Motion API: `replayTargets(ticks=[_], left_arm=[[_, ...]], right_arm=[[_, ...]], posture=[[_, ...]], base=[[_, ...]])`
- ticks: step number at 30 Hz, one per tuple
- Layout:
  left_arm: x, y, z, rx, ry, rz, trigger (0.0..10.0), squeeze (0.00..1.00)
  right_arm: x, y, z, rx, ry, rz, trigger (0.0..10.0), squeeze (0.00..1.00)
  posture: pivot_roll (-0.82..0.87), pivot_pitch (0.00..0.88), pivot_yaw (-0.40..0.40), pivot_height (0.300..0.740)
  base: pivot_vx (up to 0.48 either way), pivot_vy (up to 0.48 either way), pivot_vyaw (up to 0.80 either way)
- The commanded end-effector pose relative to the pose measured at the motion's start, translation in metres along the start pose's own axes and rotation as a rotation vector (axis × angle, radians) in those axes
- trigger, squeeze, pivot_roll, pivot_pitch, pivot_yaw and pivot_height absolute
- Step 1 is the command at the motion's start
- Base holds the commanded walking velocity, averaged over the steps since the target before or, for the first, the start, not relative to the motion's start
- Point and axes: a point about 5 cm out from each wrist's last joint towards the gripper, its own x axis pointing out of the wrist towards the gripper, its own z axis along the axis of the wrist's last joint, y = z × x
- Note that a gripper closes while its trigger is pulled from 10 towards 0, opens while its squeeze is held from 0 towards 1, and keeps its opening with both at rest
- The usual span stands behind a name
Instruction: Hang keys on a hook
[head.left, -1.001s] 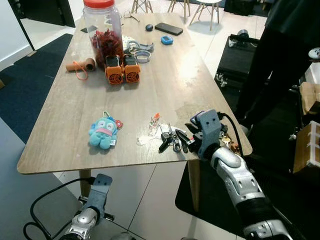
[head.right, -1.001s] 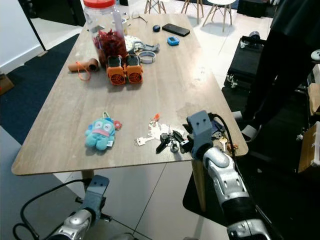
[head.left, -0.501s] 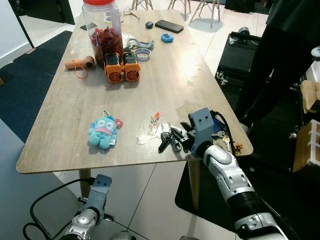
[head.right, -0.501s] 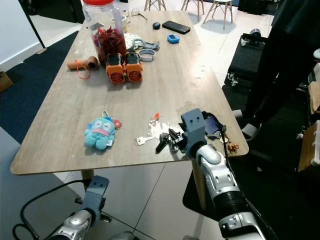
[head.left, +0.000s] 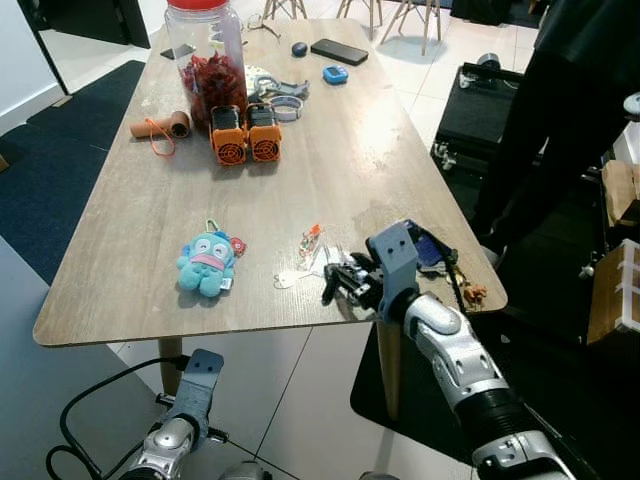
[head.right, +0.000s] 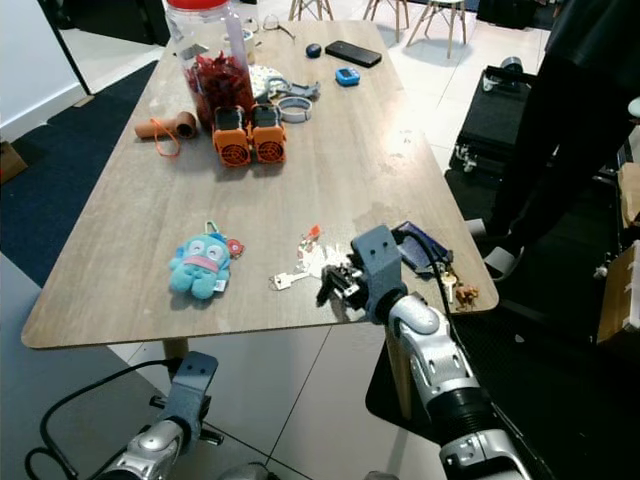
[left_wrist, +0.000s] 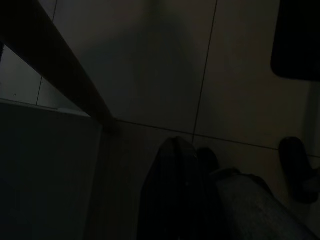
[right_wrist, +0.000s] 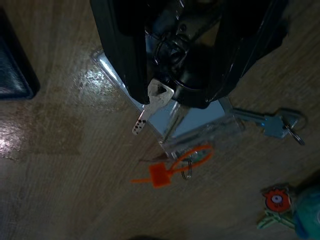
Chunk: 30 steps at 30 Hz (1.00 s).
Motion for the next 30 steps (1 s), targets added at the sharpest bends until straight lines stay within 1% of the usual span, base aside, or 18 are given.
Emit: replayTargets(ticks=[1,6,18,19,20,21,22,23,24,30], left_arm=[[-0.0015,-0.0033,-0.0065,-0.007,0.023,-0.007,10.0,0.0],[-0.0012,-0.0032,-0.0058,-0.006,0.023,-0.008,10.0,0.0],[-0.0008,-0.0035,-0.005,-0.004,0.022,-0.01,10.0,0.0],[-0.0009,-0.0036,-0.005,-0.004,0.022,-0.011,10.0,0.0],[-0.0009,-0.0036,-0.005,-0.004,0.022,-0.011,10.0,0.0],[-0.0009,-0.0036,-0.0051,-0.004,0.022,-0.011,10.0,0.0],[-0.0009,-0.0036,-0.0051,-0.004,0.022,-0.011,10.0,0.0],[-0.0009,-0.0035,-0.0051,-0.004,0.022,-0.011,10.0,0.0],[-0.0009,-0.0034,-0.0051,-0.003,0.022,-0.01,10.0,0.0],[-0.001,-0.0029,-0.0049,-0.002,0.02,-0.01,10.0,0.0]], right_arm=[[-0.0042,0.0038,-0.0084,-0.015,0.027,0.017,10.0,0.0],[-0.0075,0.0033,-0.0109,-0.017,0.033,0.01,10.0,0.0],[-0.0094,-0.0009,-0.0124,-0.018,0.033,-0.022,10.0,0.0],[-0.0095,-0.0013,-0.0123,-0.017,0.032,-0.024,9.4,0.0],[-0.0095,-0.0013,-0.0123,-0.017,0.032,-0.024,9.4,0.0],[-0.0096,-0.0016,-0.0122,-0.014,0.029,-0.027,3.8,0.0],[-0.0096,-0.0016,-0.0122,-0.014,0.029,-0.027,3.8,0.0],[-0.0096,-0.0019,-0.0119,-0.011,0.027,-0.03,2.4,0.0],[-0.0096,-0.002,-0.0118,-0.01,0.025,-0.032,0.0,0.0],[-0.0095,-0.0025,-0.0114,-0.008,0.021,-0.037,0.0,0.0]], posture=[[0.07,0.079,0.007,0.74],[0.07,0.078,0.009,0.74],[0.07,0.073,0.009,0.74],[0.07,0.071,0.009,0.74],[0.07,0.071,0.009,0.74],[0.07,0.071,0.009,0.74],[0.07,0.071,0.009,0.74],[0.07,0.071,0.009,0.74],[0.07,0.071,0.009,0.74],[0.07,0.075,0.009,0.74]], base=[[0.0,0.0,0.0],[0.0,0.0,0.0],[0.0,0.0,0.0],[0.0,0.0,0.0],[0.0,0.0,0.0],[0.0,0.0,0.0],[0.0,0.0,0.0],[0.0,0.0,0.0],[0.0,0.0,0.0],[0.0,0.0,0.0]])
